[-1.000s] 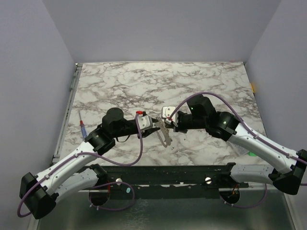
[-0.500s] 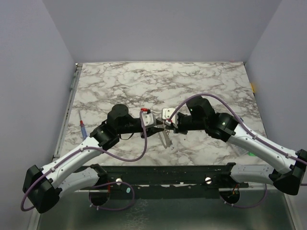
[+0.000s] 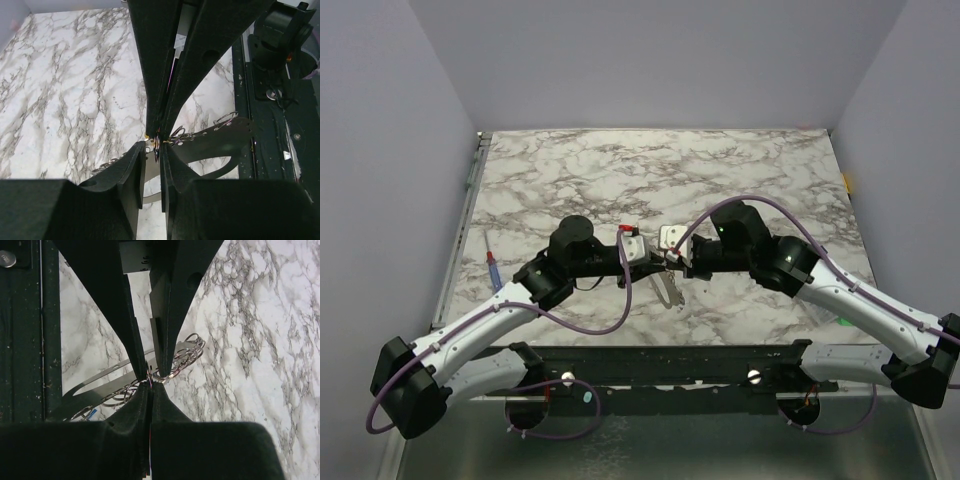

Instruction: Put the keys on the keyring

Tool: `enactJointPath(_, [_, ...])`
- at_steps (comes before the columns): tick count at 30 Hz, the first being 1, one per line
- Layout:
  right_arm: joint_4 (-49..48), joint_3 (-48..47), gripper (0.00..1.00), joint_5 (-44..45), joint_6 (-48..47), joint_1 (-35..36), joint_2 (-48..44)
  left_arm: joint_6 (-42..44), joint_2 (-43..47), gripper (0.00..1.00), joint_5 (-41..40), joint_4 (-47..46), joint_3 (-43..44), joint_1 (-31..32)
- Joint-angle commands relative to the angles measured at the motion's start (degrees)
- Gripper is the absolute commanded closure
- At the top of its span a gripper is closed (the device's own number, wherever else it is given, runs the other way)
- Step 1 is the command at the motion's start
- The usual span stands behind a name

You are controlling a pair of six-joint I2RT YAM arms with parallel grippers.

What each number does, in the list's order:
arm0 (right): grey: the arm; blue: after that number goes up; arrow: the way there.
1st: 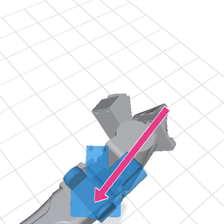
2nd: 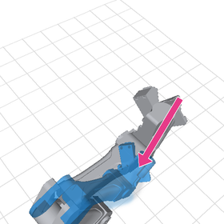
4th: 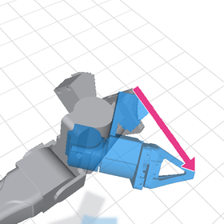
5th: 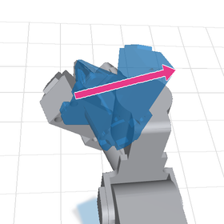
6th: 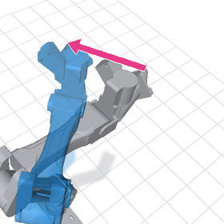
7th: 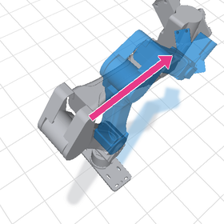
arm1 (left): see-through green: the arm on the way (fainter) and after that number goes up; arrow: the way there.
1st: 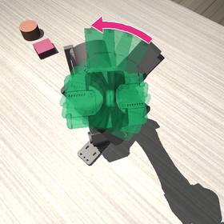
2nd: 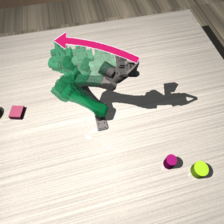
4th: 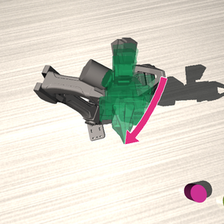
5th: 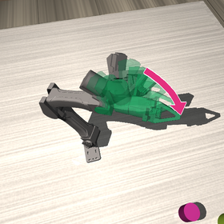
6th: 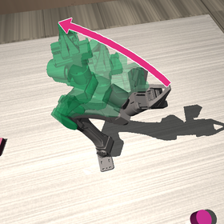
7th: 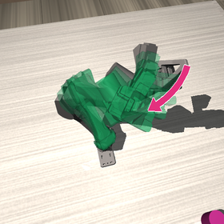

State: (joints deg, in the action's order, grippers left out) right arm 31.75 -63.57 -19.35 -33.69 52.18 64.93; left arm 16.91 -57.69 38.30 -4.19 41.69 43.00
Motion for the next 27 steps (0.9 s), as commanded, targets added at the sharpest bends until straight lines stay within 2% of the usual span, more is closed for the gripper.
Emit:
enactJointPath(1, [-2.3, 0.1, 0.99, -0.2, 0.1, 0.4, -1.0, 0.2, -0.7, 0.8, 0.5, -1.5, 1.6, 0.3])
enactJointPath(4, [-2.3, 0.2, 0.99, -0.2, 0.2, 0.4, -0.9, 0.4, -1.0, 0.85, 0.2, -1.5, 1.6, 0.4])
enactJointPath(7, [-2.3, 0.3, 0.99, -0.3, 0.4, 0.4, -0.9, 1.1, -1.3, 1.0, 0.2, -1.5, 1.8, 0.4])
enactJointPath(14, [-5.2, 1.6, 0.98, 0.7, 2.8, 0.4, -2.1, 2.6, -0.6, 1.0, -1.0, -1.5, 2.4, 0.5])
enactJointPath(15, [-6.4, 2.1, 0.93, 1.3, 3.7, 0.4, -2.6, 3.0, -0.2, 1.0, -1.0, -1.5, 2.4, 0.5])
enactJointPath(18, [-8.4, 3.6, 0.68, 3.2, 6.4, 0.4, -3.8, 3.4, 1.4, 1.0, -1.4, -1.7, 2.1, 0.4])
enactJointPath(20, [-9.0, 4.2, 0.55, 4.9, 7.5, 0.4, -4.6, 3.5, 2.5, 1.0, -1.7, -1.9, 1.9, 0.4])
enactJointPath(22, [-9.2, 4.4, 0.51, 6.3, 8.1, 0.4, -5.3, 3.5, 3.6, 1.0, -2.0, -1.9, 1.7, 0.5])
enactJointPath(27, [-9.7, 4.6, 0.5, 6.9, 8.4, 0.4, -7.8, 3.3, 5.4, 1.0, -2.9, -2.1, 1.0, 0.5])
